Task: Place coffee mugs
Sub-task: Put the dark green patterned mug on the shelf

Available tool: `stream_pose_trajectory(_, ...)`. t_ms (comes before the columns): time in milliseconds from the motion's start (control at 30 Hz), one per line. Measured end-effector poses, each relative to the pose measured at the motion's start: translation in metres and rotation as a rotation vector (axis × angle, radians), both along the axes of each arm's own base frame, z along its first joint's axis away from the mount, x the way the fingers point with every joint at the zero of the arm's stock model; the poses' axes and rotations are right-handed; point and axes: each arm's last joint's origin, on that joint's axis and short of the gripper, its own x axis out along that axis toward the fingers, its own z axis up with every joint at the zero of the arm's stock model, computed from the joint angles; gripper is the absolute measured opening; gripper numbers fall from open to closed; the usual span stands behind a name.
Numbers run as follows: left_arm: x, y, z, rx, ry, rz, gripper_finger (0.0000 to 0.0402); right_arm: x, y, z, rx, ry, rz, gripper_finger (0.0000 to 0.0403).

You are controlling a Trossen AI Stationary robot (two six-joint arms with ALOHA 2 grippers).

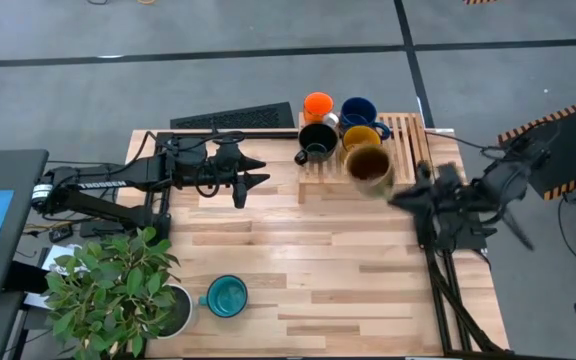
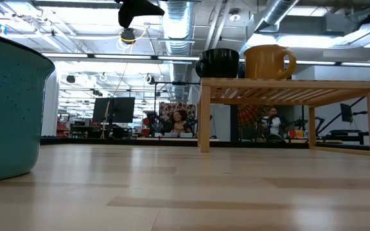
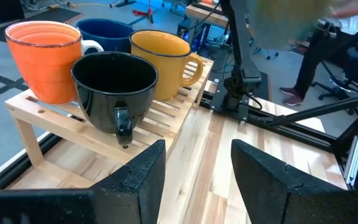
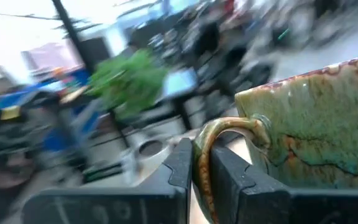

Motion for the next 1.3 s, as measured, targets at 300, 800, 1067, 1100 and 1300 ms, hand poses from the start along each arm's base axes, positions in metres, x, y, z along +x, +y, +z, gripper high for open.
stream_pose_trajectory(300,0.000,0.000,0.000,-0.020,-0.008,0.003,0.0167,-0.029,-0.032,-0.004,-0.226,0.078,-0.386,0.0059)
stream_pose_trajectory(800,0.000,0.001,0.002,-0.018,-0.024,0.015,0.0167,-0.071,-0.067,-0.081,-0.113,0.076,-0.656,0.0059)
stream_pose_trajectory(1067,-0.001,0.008,0.005,-0.015,-0.062,0.042,0.0167,-0.083,-0.076,-0.112,-0.048,0.035,-0.757,0.0059)
stream_pose_trajectory(1100,-0.001,0.009,0.005,-0.017,-0.063,0.041,0.0167,-0.083,-0.077,-0.114,-0.042,0.032,-0.760,0.0059)
stream_pose_trajectory(1300,-0.001,0.012,0.005,-0.033,-0.067,0.035,0.0167,-0.086,-0.079,-0.117,-0.037,0.023,-0.818,0.0059)
